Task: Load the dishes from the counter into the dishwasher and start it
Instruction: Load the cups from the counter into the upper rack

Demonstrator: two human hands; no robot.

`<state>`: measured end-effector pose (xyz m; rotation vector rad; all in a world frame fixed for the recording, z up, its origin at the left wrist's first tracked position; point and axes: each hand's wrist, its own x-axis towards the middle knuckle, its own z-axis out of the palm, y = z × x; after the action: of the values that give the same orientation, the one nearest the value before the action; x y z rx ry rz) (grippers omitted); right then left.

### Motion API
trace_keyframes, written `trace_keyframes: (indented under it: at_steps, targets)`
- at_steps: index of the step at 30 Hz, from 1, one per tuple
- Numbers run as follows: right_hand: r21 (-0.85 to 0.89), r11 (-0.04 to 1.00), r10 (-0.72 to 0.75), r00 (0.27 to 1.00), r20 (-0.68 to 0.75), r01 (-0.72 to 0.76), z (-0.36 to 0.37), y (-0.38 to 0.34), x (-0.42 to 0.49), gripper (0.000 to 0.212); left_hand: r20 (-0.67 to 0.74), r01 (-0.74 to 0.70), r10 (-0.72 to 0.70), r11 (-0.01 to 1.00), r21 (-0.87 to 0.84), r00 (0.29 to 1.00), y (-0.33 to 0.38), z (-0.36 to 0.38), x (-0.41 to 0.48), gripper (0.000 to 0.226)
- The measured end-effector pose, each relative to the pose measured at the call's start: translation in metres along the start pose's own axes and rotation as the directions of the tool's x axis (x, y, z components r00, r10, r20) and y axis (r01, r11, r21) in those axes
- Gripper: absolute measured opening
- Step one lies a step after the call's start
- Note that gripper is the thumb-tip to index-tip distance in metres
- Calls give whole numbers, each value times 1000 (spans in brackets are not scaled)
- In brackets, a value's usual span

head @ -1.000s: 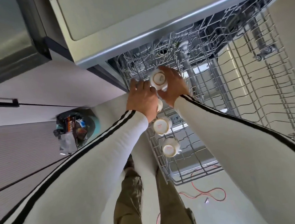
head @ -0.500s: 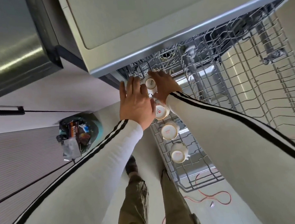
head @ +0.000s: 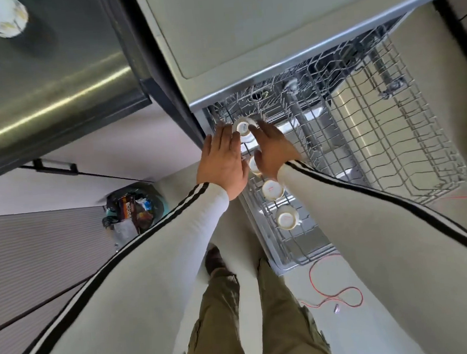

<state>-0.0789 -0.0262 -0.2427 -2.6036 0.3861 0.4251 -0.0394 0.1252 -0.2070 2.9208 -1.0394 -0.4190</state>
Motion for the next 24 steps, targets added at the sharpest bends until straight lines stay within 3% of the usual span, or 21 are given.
trace_keyframes:
  at_steps: [5, 10, 15, 24]
  targets:
    - [-110, 994, 9, 995, -102, -20, -14, -63, -60, 56, -11, -62, 62, 998, -21, 998, -26, -36, -52, 66]
    - [-163, 985, -79, 989, -129, 57, -23, -143, -90, 57, -39, -26, 26, 1000, 3, 999, -86, -73, -110, 65]
    - [-151, 968, -222, 962, -159, 198, -38, -240, -93, 56, -116, 125, -124, 992, -3, 985, -165, -110, -157, 66]
    - [-176, 870, -493, 823, -282, 460, -57, -359, -15, 53, -248, 353, -372, 928, -118, 894, -268, -150, -167, 67]
